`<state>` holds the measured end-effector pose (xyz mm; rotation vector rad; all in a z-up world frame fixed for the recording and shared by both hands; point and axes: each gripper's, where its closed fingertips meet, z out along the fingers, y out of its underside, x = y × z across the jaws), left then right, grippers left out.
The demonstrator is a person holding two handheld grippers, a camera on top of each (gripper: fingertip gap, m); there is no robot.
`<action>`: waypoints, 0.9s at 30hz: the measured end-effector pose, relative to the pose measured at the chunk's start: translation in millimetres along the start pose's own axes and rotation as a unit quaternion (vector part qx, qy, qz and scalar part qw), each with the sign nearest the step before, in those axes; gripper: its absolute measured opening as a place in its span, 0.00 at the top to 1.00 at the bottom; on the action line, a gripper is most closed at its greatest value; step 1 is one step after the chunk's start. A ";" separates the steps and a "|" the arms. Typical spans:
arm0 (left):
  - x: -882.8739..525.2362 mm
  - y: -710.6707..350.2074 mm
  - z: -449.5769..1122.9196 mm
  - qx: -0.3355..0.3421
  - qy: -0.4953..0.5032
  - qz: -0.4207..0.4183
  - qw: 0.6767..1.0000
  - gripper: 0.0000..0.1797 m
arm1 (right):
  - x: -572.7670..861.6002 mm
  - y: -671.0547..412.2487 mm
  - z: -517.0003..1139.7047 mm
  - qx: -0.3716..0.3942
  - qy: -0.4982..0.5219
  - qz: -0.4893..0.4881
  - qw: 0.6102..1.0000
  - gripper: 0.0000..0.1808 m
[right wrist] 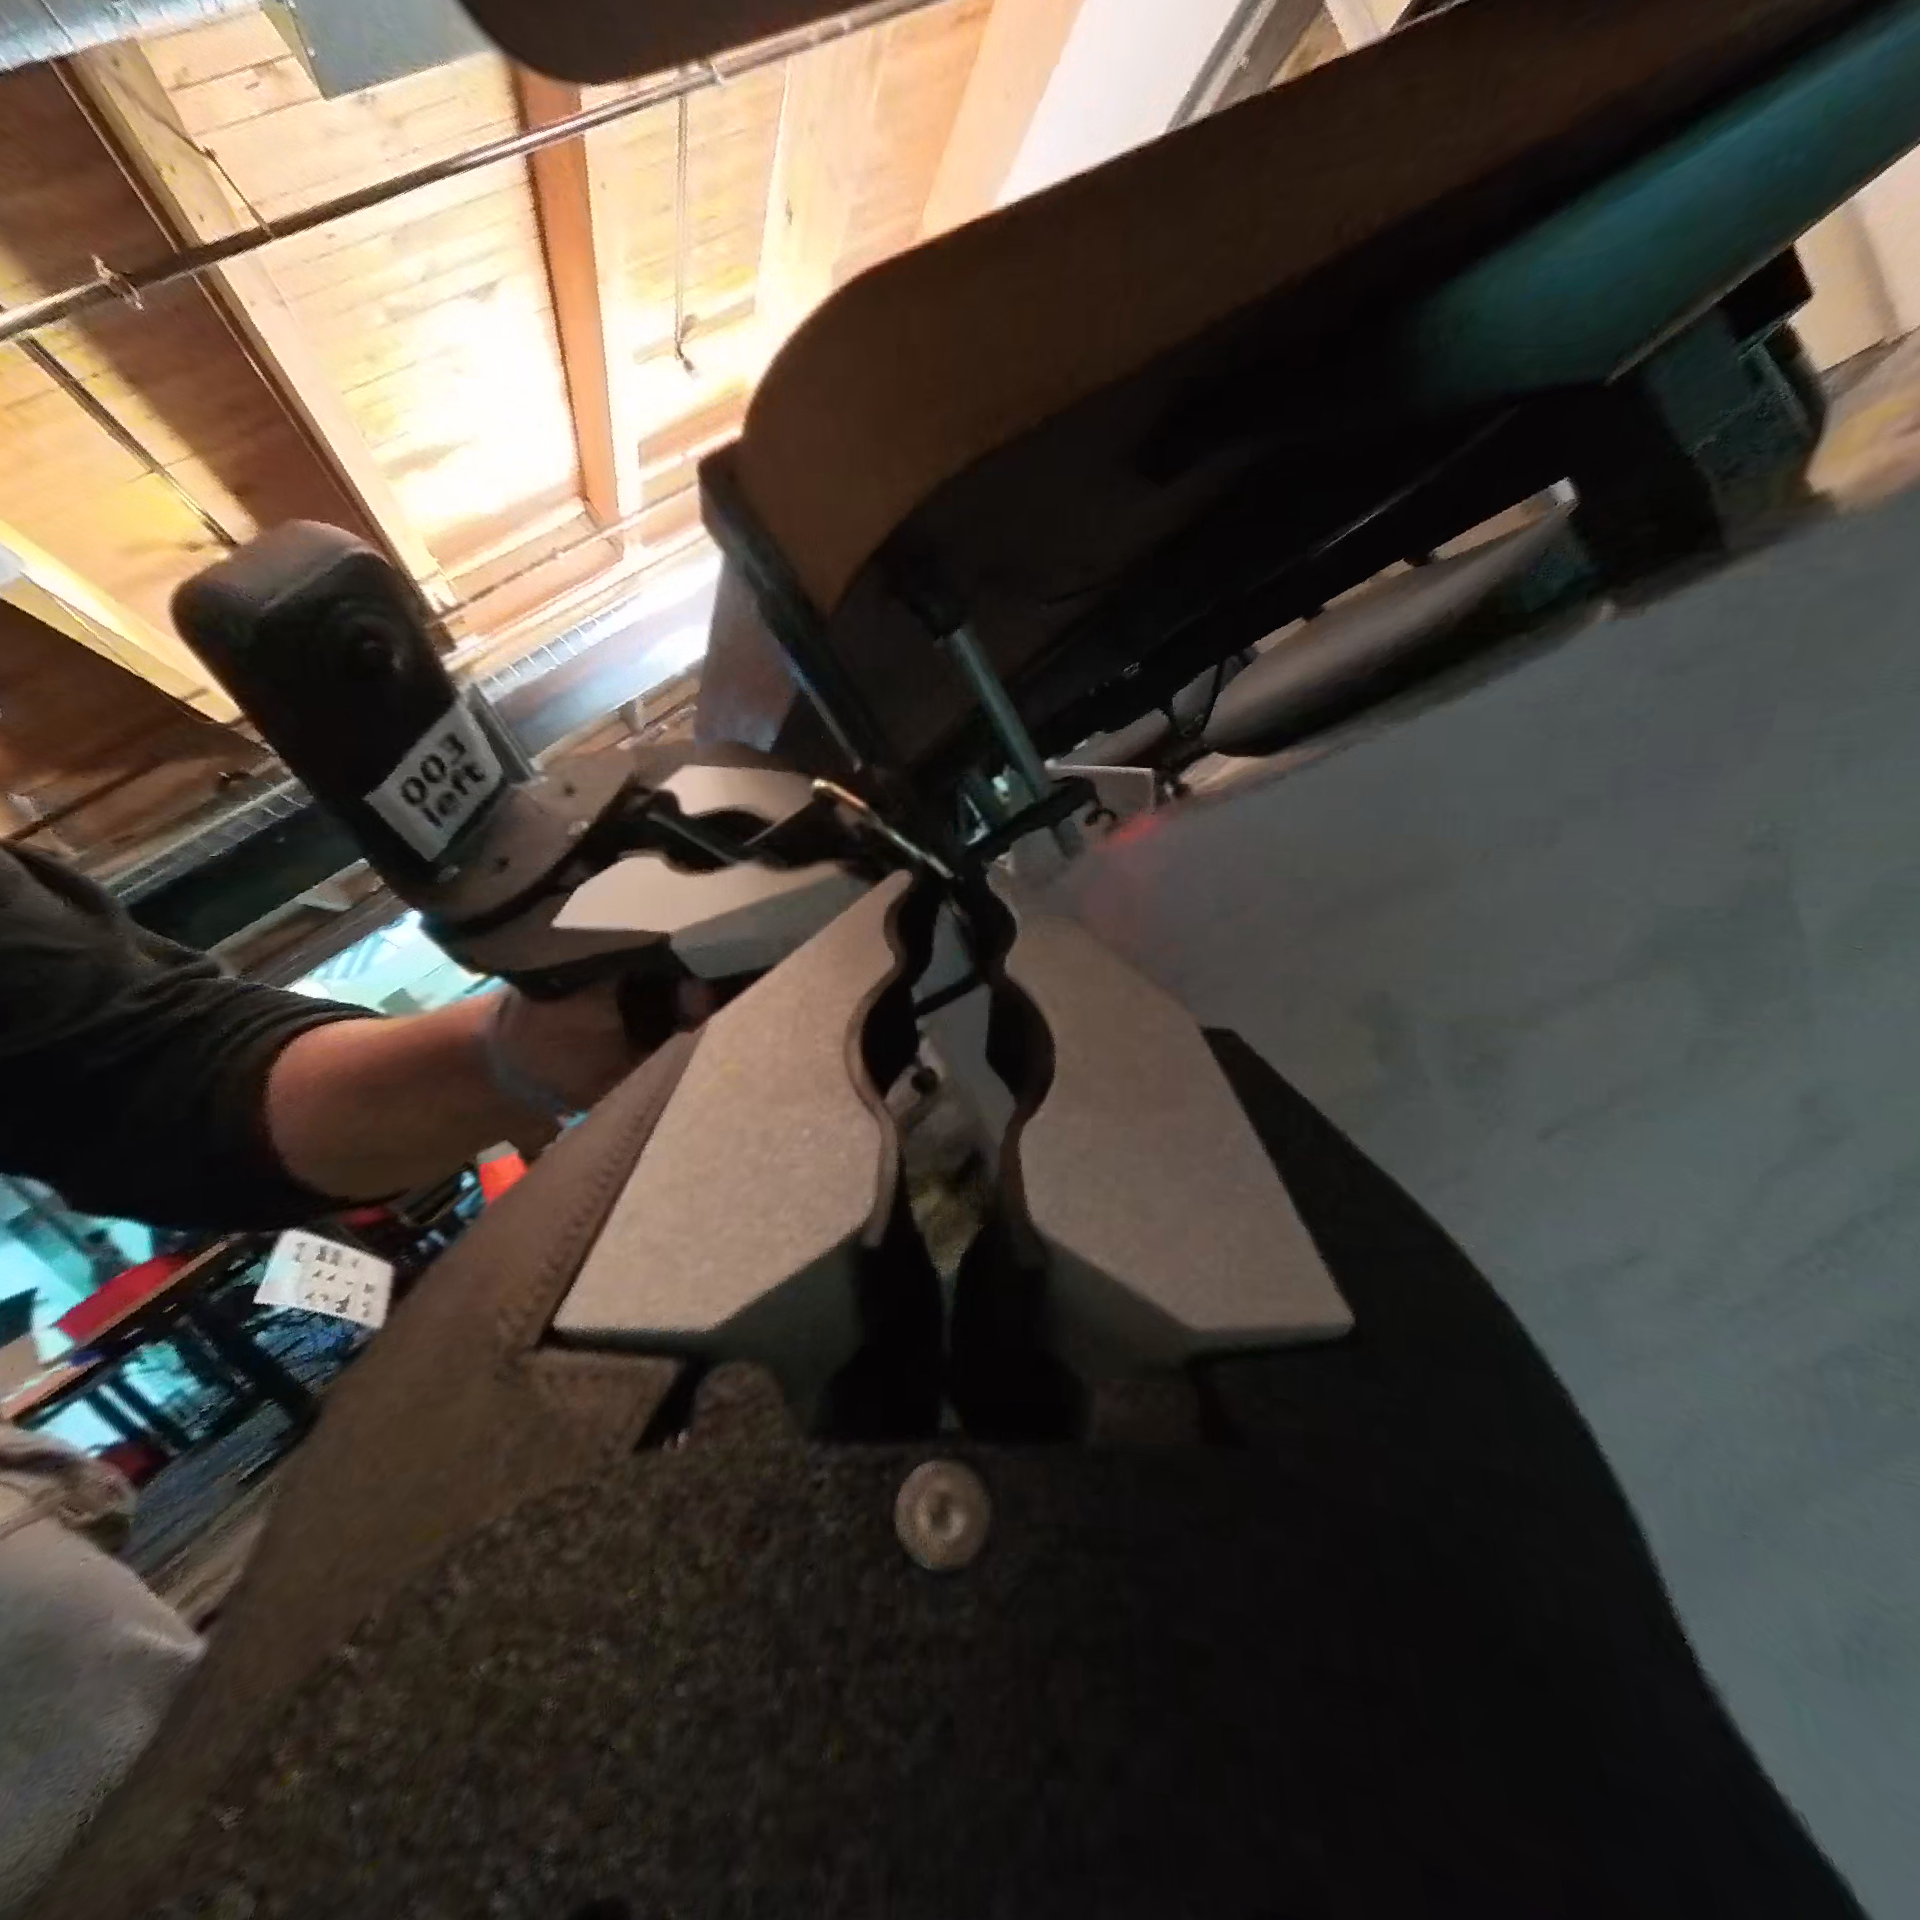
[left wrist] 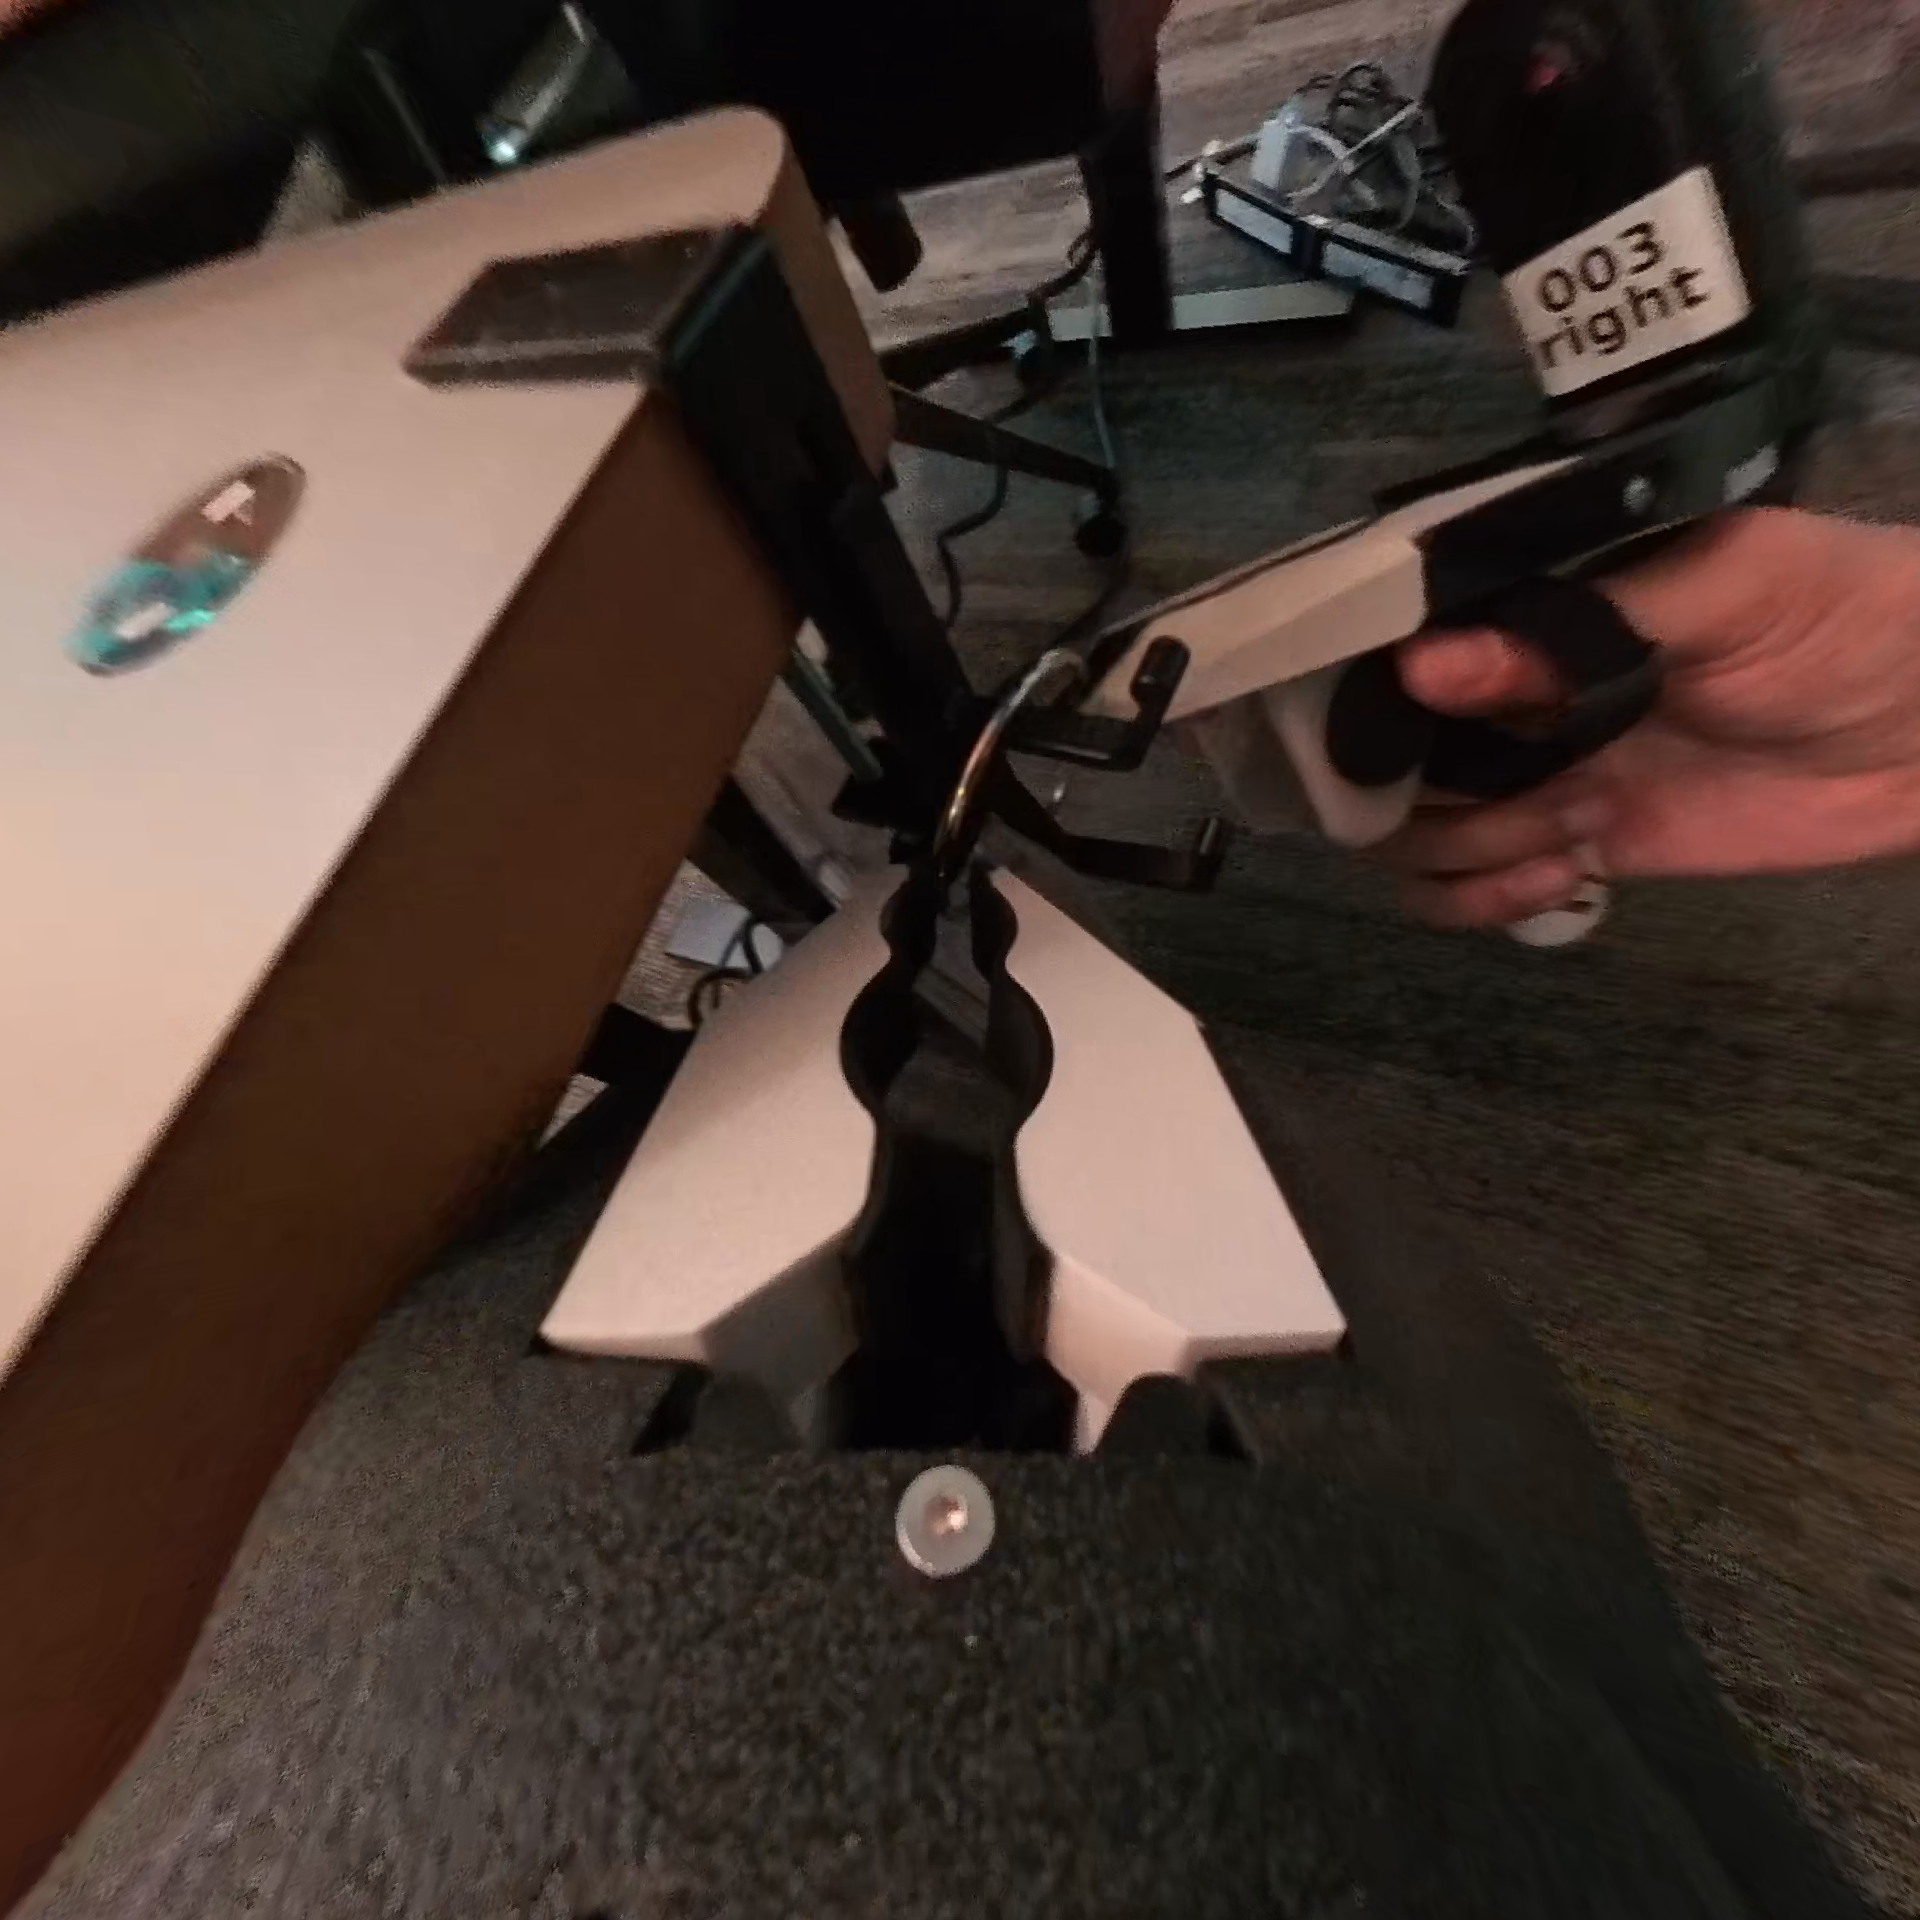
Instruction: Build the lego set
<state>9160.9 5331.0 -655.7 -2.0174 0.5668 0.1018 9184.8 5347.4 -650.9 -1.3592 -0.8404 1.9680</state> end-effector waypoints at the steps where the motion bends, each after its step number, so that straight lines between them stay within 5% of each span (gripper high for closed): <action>1: -1.5 -2.8 -2.0 0.003 -0.007 0.008 1.000 0.99 | -1.5 0.3 -3.6 0.002 0.006 -0.009 1.000 0.97; 11: -0.1 -12.5 -7.5 0.006 0.017 0.022 1.000 1.00 | 5.3 8.0 0.6 0.042 0.003 0.010 0.999 0.98; 17: -0.4 -20.1 -8.3 0.017 0.026 -0.048 0.998 0.99 | 8.5 18.5 9.7 0.053 -0.014 0.039 0.998 0.98; 23: 10.2 -9.7 -2.7 0.008 0.042 -0.062 0.997 0.81 | 7.9 20.8 7.5 0.097 -0.018 0.065 0.993 0.98; 27: 11.5 -0.4 1.4 0.003 0.049 -0.074 0.996 0.84 | 6.4 20.8 9.3 0.113 -0.039 0.078 0.990 0.98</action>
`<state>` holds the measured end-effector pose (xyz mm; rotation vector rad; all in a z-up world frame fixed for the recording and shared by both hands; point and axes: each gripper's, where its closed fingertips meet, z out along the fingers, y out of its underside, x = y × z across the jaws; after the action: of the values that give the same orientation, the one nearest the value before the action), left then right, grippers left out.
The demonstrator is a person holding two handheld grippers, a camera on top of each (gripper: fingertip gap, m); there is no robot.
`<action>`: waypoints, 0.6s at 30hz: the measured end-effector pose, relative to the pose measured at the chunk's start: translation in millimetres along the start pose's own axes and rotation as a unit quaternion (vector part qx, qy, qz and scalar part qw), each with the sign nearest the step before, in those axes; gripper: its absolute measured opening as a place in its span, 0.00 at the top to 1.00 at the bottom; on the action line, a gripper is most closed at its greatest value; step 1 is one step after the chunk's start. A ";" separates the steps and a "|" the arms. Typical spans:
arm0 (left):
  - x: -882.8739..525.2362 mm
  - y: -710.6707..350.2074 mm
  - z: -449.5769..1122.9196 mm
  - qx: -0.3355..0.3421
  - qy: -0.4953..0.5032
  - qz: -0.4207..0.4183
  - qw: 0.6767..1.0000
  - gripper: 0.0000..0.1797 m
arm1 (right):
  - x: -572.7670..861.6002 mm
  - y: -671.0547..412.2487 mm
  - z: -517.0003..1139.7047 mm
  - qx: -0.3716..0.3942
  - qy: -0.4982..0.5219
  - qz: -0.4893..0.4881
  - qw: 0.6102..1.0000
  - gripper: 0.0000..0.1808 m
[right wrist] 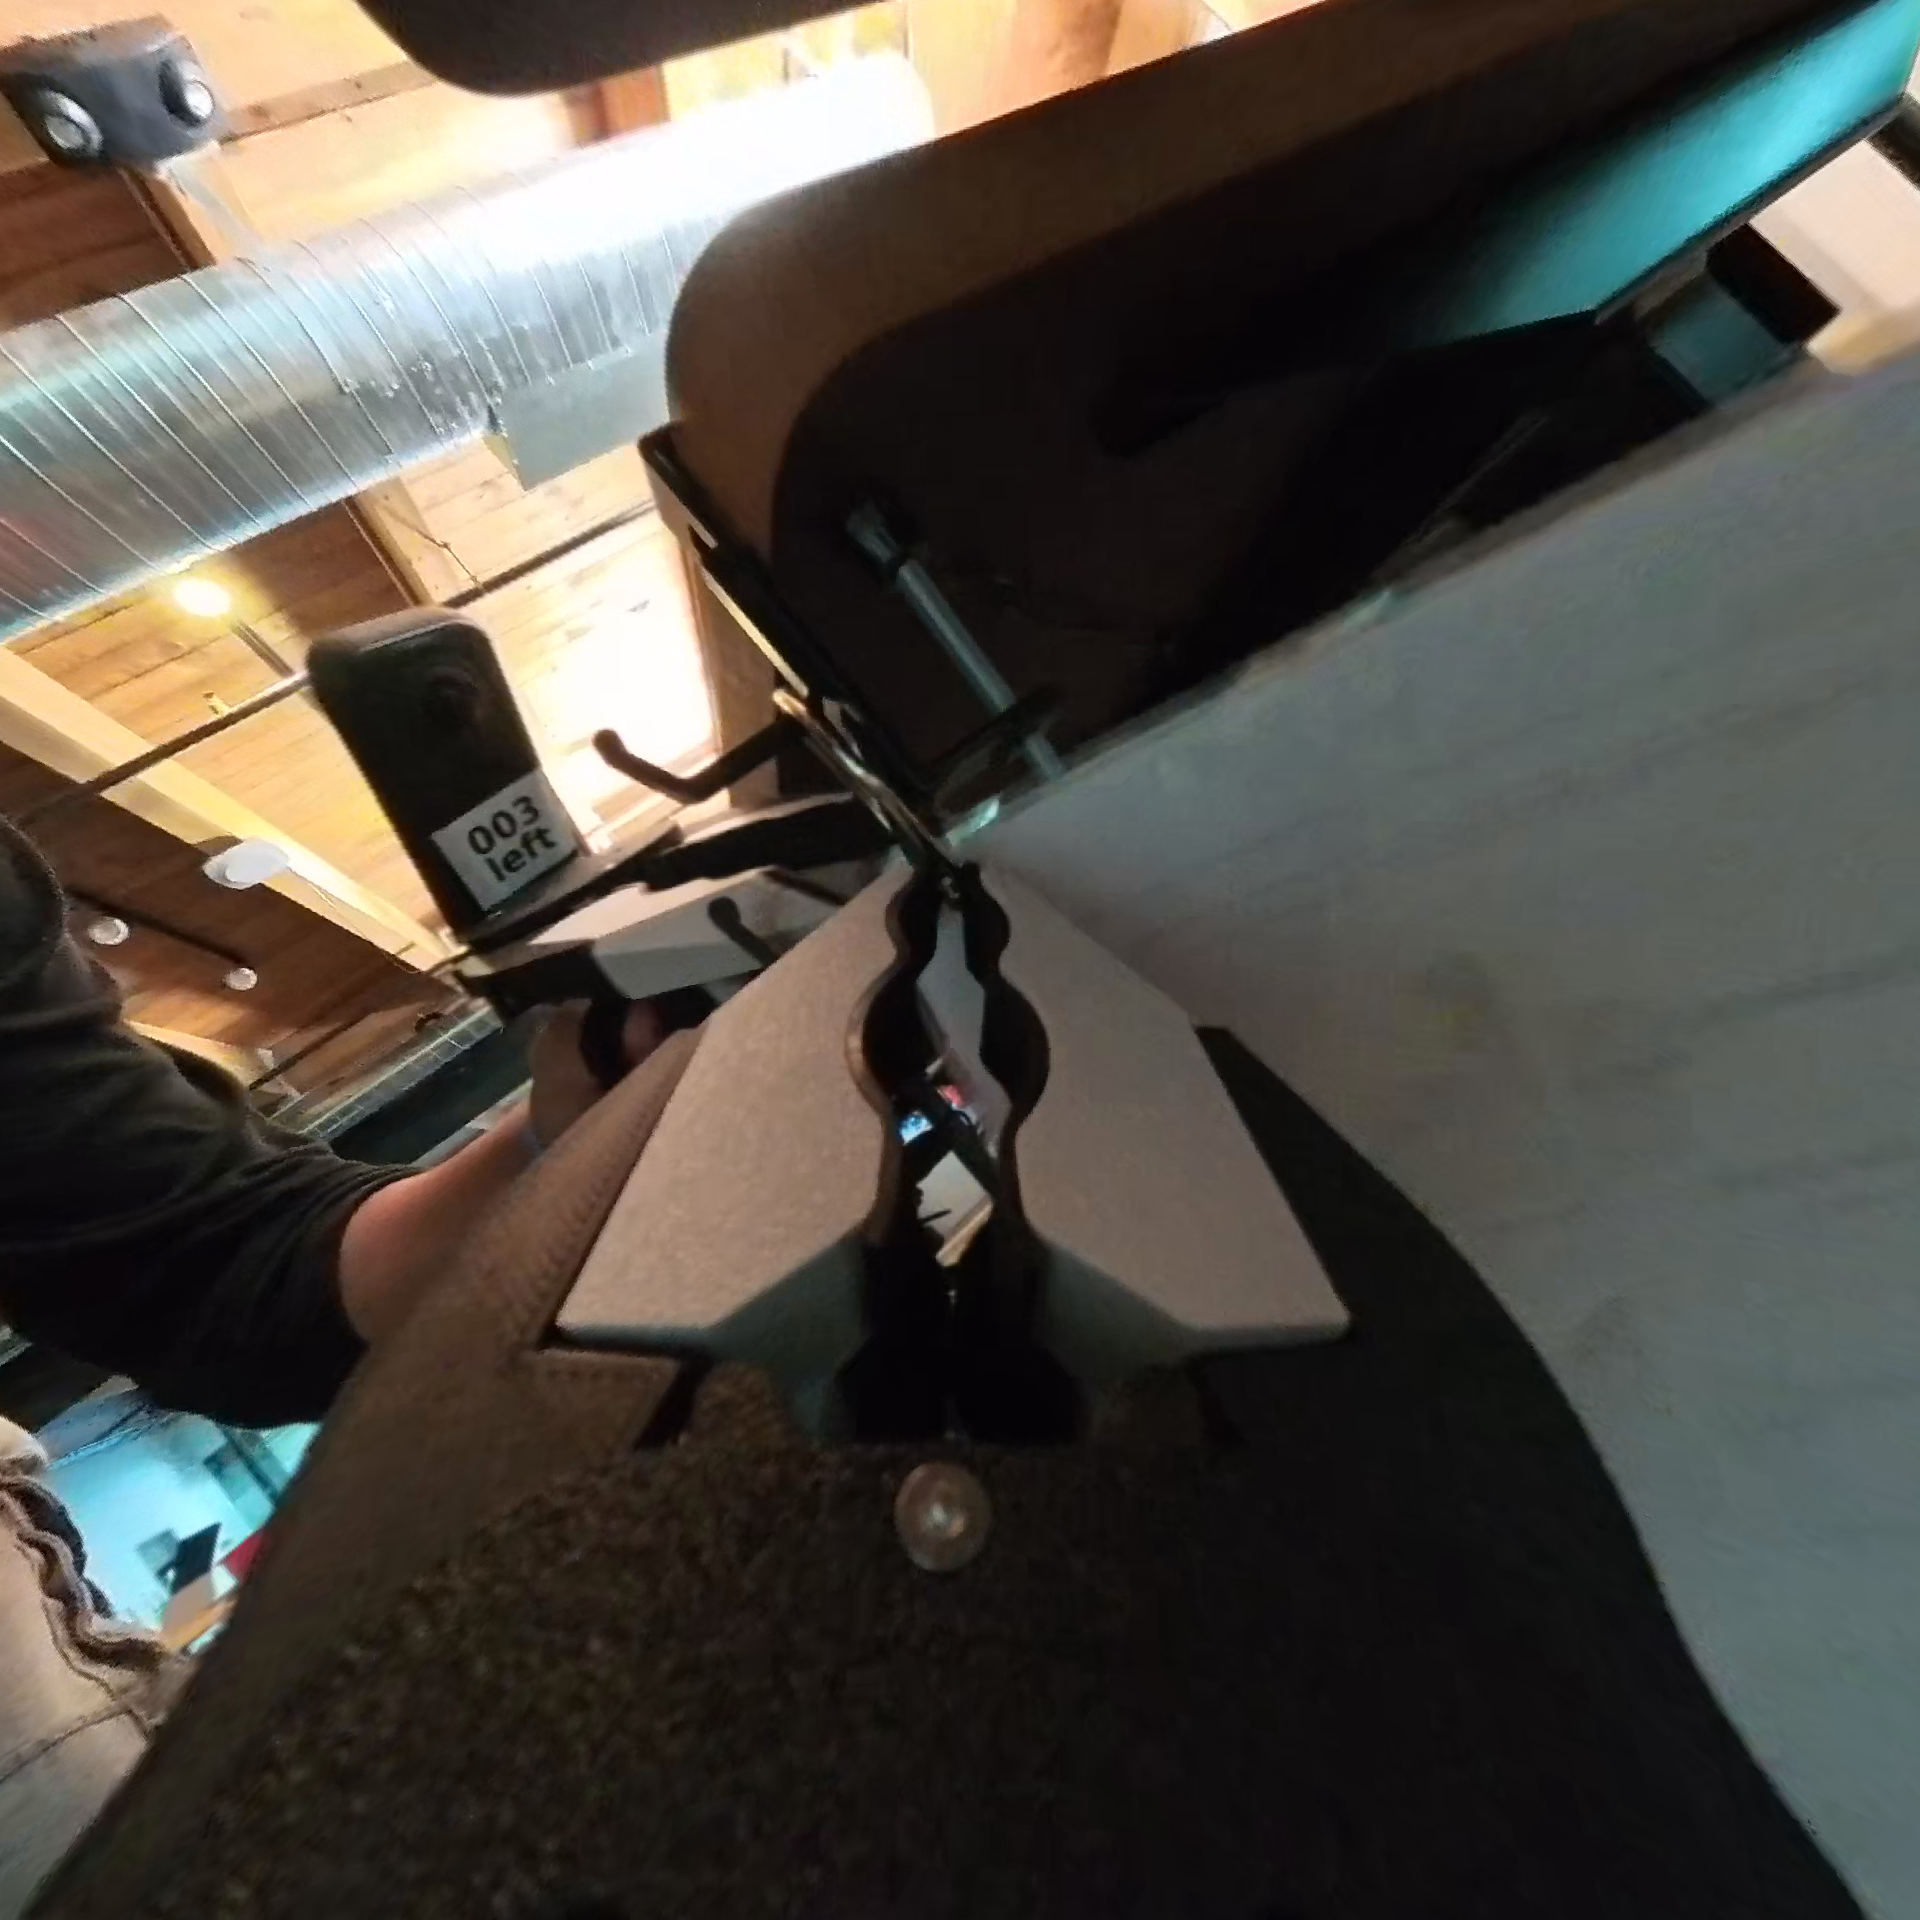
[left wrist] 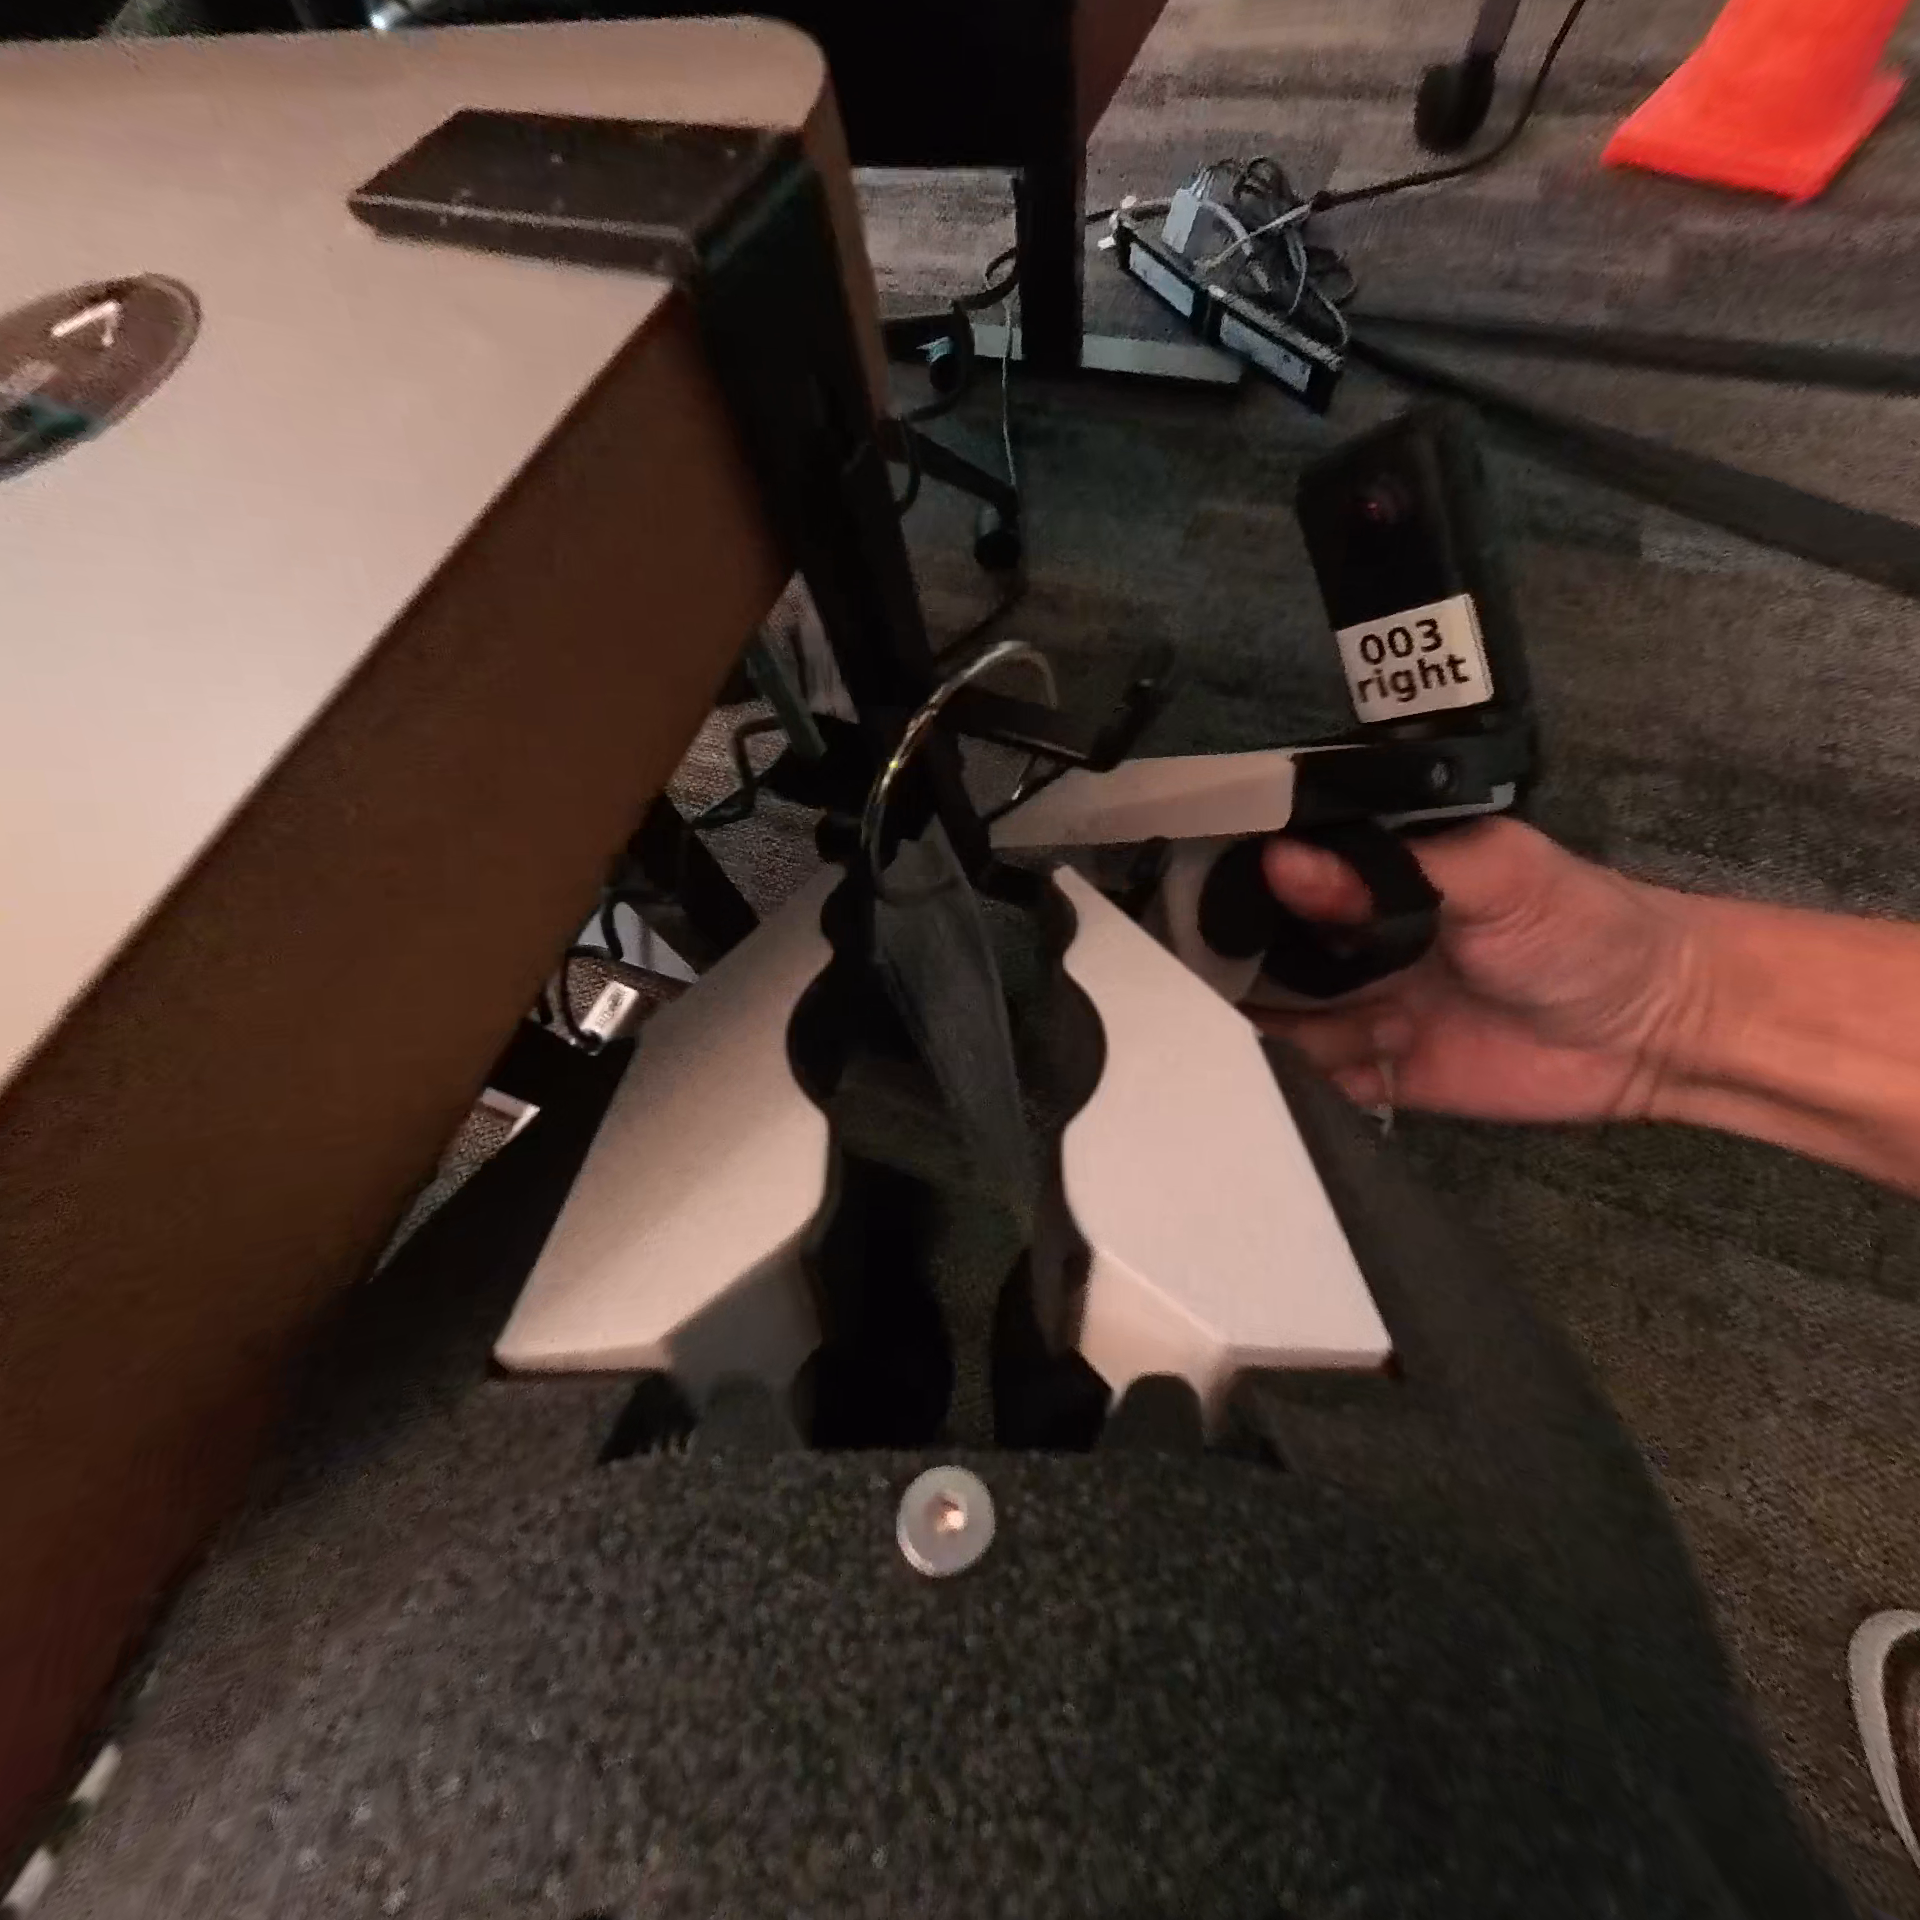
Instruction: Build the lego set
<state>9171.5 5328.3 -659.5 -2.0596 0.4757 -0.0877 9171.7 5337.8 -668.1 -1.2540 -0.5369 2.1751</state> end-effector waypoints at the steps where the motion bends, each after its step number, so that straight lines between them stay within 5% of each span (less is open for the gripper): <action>1: -2.5 1.2 2.2 0.001 -0.002 -0.002 1.000 0.88 | 0.2 0.0 0.1 0.000 -0.001 -0.002 1.000 0.98; 6: -0.3 26.9 8.6 -0.039 0.017 0.020 0.999 0.88 | 0.3 -0.5 0.2 0.002 -0.017 0.013 1.000 0.98; 10: 6.8 21.8 21.8 -0.003 0.009 0.039 0.999 1.00 | -2.3 1.4 -0.9 0.010 -0.026 0.030 0.999 0.98; 18: 27.2 25.8 1.3 0.004 0.014 0.061 0.998 1.00 | -26.2 12.6 -9.5 0.003 -0.032 0.040 0.999 0.99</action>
<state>9189.2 5308.0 -685.6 -2.0181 0.6159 -0.0457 9187.1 5311.9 -663.1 -1.2256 -0.5138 2.2893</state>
